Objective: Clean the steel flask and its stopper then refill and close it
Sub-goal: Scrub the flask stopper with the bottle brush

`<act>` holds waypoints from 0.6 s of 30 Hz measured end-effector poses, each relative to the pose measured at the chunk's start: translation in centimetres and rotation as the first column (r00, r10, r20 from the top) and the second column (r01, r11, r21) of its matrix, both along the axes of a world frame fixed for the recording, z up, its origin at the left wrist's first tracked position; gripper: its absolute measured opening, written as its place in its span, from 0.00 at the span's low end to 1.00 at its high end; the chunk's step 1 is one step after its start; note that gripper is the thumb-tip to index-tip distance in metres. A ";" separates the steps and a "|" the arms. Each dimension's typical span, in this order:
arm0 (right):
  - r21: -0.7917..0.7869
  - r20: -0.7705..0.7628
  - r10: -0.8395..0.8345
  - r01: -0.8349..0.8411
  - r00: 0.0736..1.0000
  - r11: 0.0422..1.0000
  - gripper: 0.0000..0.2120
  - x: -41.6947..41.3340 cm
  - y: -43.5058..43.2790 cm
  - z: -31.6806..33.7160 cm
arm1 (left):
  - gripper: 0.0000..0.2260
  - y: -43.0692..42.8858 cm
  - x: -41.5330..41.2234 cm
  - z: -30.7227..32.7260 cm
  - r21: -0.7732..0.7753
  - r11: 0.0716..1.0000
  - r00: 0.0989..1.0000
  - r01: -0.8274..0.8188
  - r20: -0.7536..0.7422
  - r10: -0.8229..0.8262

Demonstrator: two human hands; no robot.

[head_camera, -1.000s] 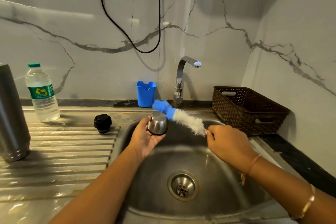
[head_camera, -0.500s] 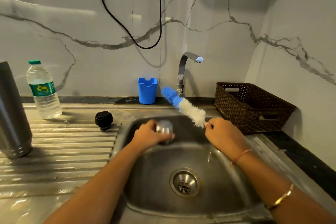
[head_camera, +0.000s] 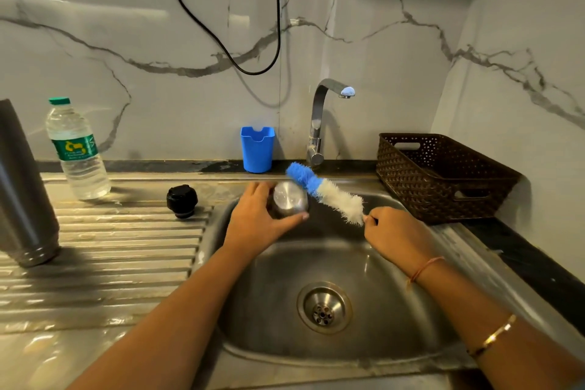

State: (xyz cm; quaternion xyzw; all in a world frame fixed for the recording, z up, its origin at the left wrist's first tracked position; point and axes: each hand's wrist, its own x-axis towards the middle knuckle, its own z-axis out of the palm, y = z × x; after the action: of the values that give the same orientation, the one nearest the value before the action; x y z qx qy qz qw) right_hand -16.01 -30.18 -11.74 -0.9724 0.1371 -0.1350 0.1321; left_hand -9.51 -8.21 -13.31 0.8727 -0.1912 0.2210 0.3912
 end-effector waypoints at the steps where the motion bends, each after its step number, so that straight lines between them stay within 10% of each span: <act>1: 0.003 0.018 -0.004 0.004 1.000 1.000 0.16 0.0 0.0 0.1 | 0.31 -0.2 -0.2 0.5 -0.100 0.995 0.993 -0.001 0.119 0.013; 3: 0.004 0.045 -0.015 0.015 0.999 1.000 0.16 -0.1 -0.1 0.3 | 0.26 -0.4 -0.5 1.1 -0.142 0.990 0.985 -0.004 0.169 0.029; 8: 0.020 0.038 -0.008 0.008 0.999 1.000 0.16 -0.1 -0.2 0.0 | 0.27 0.0 -0.2 -0.6 0.457 0.889 0.953 0.018 -0.277 0.123; 18: 0.035 0.033 -0.013 0.012 0.999 0.999 0.16 0.3 -0.4 -0.6 | 0.31 6.2 -1.6 1.2 -0.005 0.935 0.929 -0.355 -0.114 0.352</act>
State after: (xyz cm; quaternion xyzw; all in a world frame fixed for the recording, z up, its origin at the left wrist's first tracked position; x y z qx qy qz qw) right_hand -15.75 -30.60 -12.32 -0.9667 0.1432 -0.1494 0.1502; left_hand -11.10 -1.96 -12.08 0.8987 -0.0062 0.2413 0.3662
